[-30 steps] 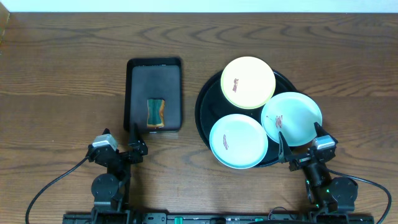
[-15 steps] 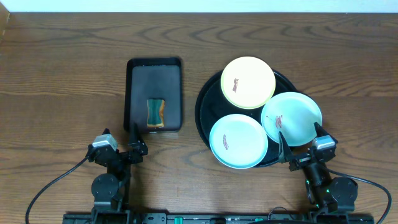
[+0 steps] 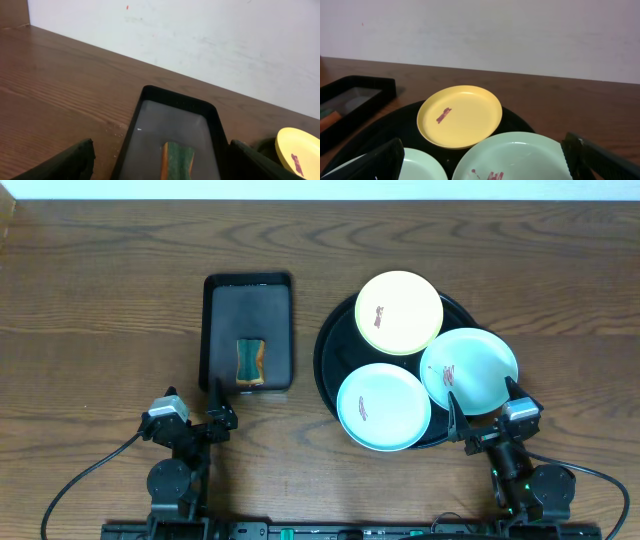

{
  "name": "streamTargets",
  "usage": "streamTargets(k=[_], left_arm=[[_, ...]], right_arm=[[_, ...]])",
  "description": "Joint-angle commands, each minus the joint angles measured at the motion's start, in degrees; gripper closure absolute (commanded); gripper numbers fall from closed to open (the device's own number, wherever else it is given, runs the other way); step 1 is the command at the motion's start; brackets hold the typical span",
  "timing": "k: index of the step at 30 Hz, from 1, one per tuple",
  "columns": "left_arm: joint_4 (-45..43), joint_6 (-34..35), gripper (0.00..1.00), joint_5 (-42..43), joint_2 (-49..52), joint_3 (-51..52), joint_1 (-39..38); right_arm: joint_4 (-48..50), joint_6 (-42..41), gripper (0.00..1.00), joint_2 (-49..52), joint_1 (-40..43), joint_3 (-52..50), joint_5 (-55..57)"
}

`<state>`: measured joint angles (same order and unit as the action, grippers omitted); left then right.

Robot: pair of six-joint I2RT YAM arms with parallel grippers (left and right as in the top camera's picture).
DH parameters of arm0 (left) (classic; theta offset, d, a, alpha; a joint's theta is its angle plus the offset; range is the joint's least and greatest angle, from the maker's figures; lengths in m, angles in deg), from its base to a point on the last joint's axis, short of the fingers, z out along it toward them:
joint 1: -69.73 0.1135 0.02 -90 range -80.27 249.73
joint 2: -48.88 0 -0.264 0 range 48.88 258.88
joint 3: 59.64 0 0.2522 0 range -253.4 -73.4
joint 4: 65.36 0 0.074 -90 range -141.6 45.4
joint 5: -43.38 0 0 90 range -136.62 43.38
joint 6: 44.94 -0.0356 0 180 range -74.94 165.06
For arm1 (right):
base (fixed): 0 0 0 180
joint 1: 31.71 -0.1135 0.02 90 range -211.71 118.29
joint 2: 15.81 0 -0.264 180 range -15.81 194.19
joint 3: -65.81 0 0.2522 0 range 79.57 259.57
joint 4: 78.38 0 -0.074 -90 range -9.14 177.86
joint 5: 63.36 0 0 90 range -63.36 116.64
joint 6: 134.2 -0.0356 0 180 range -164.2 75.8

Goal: Clean dirty plates on tray and stack at the side

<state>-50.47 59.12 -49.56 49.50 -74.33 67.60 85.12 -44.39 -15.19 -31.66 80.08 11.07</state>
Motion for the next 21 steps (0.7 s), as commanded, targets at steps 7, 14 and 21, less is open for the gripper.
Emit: streamTargets(k=[7, 14, 21], left_arm=[[2.71, -0.72, 0.15, -0.76, -0.39, 0.68, -0.13], [2.71, -0.70, 0.15, -0.74, -0.39, 0.68, -0.13], [0.94, -0.52, 0.15, 1.31, -0.39, 0.68, -0.15]], right_arm=[[-0.02, 0.48, 0.01, -0.24, 0.33, -0.22, 0.35], [-0.02, 0.50, 0.01, -0.24, 0.33, -0.22, 0.35], [0.63, 0.44, 0.01, -0.24, 0.33, -0.20, -4.81]])
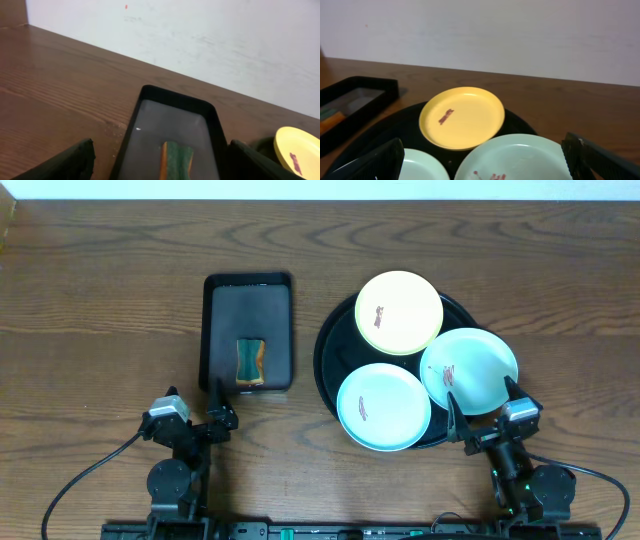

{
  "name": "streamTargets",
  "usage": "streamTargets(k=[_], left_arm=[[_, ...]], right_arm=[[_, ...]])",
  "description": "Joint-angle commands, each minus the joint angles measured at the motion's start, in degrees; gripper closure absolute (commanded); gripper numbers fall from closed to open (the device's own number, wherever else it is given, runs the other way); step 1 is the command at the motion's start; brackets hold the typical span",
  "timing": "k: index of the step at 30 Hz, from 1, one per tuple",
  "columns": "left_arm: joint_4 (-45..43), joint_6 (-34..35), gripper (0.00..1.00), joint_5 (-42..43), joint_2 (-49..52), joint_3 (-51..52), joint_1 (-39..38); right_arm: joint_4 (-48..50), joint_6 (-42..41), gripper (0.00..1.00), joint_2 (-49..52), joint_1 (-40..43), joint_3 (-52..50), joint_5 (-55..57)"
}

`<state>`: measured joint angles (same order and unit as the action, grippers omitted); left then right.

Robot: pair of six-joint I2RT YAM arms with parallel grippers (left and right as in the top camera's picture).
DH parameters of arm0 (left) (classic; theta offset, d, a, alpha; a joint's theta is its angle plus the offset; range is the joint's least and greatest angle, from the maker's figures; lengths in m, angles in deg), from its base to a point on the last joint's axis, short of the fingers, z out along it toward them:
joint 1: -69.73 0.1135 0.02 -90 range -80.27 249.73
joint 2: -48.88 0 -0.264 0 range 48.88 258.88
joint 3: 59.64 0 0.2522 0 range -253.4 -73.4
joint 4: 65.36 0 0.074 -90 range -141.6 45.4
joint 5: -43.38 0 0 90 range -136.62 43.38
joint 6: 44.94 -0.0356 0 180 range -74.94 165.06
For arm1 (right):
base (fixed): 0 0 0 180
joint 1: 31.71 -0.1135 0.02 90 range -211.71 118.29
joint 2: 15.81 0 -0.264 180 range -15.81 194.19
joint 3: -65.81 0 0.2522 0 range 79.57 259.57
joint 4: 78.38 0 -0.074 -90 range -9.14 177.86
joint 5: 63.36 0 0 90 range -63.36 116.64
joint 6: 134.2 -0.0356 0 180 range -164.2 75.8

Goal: Clean dirty plates on tray and stack at the side

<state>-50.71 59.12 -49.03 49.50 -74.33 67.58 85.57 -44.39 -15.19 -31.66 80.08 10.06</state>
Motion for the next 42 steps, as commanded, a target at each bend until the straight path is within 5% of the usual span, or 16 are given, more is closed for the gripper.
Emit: streamTargets(k=[1, 5, 12, 18, 25, 34, 39, 42], left_arm=[[-0.63, -0.48, 0.15, 2.10, -0.39, 0.66, -0.13], [-7.48, -0.48, 0.15, 6.99, -0.39, -0.70, -0.13], [-2.84, -0.57, 0.15, 9.18, 5.44, -13.22, -0.13], [6.88, -0.57, 0.15, 15.89, 20.50, -30.12, -0.13], [25.51, -0.50, 0.15, 26.25, 42.45, -53.13, -0.17], [30.38, 2.51, 0.15, 44.26, 56.00, -58.34, -0.17], [34.10, 1.42, 0.15, 40.30, 61.51, -58.34, -0.22], [37.20, 1.44, 0.15, 27.34, 65.44, -58.34, -1.46]], right_arm=[[0.15, 0.44, 0.01, -0.24, 0.33, -0.17, -5.79], [-0.61, -1.60, 0.01, -0.22, 0.33, 1.86, -11.10], [-11.26, -2.29, 0.01, 5.40, 0.33, 16.11, -11.54], [-20.83, -2.32, 0.01, 22.36, 0.33, 33.42, -11.56], [-43.82, -2.43, 0.01, 47.76, 0.33, 58.99, -11.32], [-48.76, -4.70, 0.01, 64.89, 0.33, 69.22, -14.56], [-48.43, -4.37, 0.13, 69.37, -1.11, 69.22, -14.75], [-50.42, -3.85, 0.18, 71.45, -3.82, 69.22, -10.69]])
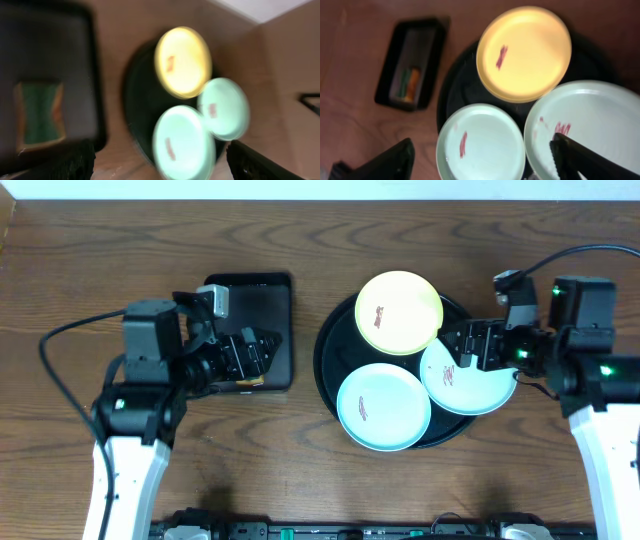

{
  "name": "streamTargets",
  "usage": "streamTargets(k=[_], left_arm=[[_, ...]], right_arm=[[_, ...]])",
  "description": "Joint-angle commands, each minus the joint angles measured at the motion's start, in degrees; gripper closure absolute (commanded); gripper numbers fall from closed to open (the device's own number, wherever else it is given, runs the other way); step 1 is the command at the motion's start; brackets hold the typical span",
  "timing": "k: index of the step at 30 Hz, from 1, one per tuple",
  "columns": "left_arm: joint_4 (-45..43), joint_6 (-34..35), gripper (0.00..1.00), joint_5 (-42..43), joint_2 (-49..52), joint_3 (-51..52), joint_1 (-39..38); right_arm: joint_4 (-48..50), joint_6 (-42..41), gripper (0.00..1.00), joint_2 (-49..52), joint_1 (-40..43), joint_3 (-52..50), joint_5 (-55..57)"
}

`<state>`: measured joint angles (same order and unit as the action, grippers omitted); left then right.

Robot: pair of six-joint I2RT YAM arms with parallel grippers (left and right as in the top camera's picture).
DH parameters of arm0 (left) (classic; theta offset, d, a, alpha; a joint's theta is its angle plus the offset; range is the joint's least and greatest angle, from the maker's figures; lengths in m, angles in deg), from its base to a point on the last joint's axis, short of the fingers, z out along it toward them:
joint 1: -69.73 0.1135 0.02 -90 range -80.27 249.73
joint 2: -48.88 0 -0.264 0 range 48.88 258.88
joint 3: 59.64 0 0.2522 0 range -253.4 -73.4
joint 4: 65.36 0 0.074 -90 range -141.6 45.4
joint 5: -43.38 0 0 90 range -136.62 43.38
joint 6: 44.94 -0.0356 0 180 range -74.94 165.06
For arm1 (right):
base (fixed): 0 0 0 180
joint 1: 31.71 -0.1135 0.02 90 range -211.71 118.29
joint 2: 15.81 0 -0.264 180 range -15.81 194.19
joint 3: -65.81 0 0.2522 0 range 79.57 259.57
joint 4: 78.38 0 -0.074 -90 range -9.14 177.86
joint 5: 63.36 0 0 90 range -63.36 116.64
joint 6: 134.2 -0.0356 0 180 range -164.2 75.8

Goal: Clean dirty plates on tray and stack at the side
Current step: 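Reach left gripper to the sponge and right gripper to the yellow plate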

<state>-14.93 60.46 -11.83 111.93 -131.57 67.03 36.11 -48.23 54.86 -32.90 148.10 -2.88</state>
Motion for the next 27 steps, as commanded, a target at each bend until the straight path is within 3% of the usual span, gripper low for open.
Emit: streamTargets(k=[1, 8, 11, 13, 16, 22, 23, 24, 27], left_arm=[[1.99, 0.28, 0.15, -14.91, 4.57, -1.09, -1.68], [-1.84, 0.92, 0.18, -33.68, 17.46, -1.09, -6.64], [-5.29, 0.92, 0.34, -37.88, 24.22, -1.09, -6.93], [-8.39, 0.94, 0.39, -39.85, 29.49, -1.09, -6.80], [-12.72, 0.96, 0.51, -39.21, 36.26, -1.09, -6.49], [-19.34, 0.94, 0.73, -29.16, 41.35, -1.09, -6.49], [-19.96, 0.94, 0.86, -28.94, 41.35, -1.09, -6.49], [-20.52, 0.90, 0.92, -29.05, 41.31, -1.09, -6.49], [-20.24, 0.26, 0.92, -30.34, 41.20, -1.11, -6.49]], right_arm=[[-1.57, 0.02, 0.18, 1.95, -3.56, 1.20, 4.09], [-1.79, 0.00, 0.20, 4.02, -7.19, 1.20, 7.21], [-1.16, -0.24, 0.20, 4.13, -7.61, 1.20, 7.19], [-0.81, -0.22, 0.20, 4.13, -7.65, 1.20, 7.19], [-1.14, -0.22, 0.21, 4.13, -7.65, 1.20, 7.19], [-1.88, -0.22, 0.22, 4.13, -7.65, 1.14, 7.19], [-1.86, -0.22, 0.22, 4.13, -7.65, 1.11, 7.19], [-1.86, -0.22, 0.22, 4.13, -7.65, 1.11, 7.19], [-1.99, -0.22, 0.23, 4.13, -7.65, 1.11, 7.19]])
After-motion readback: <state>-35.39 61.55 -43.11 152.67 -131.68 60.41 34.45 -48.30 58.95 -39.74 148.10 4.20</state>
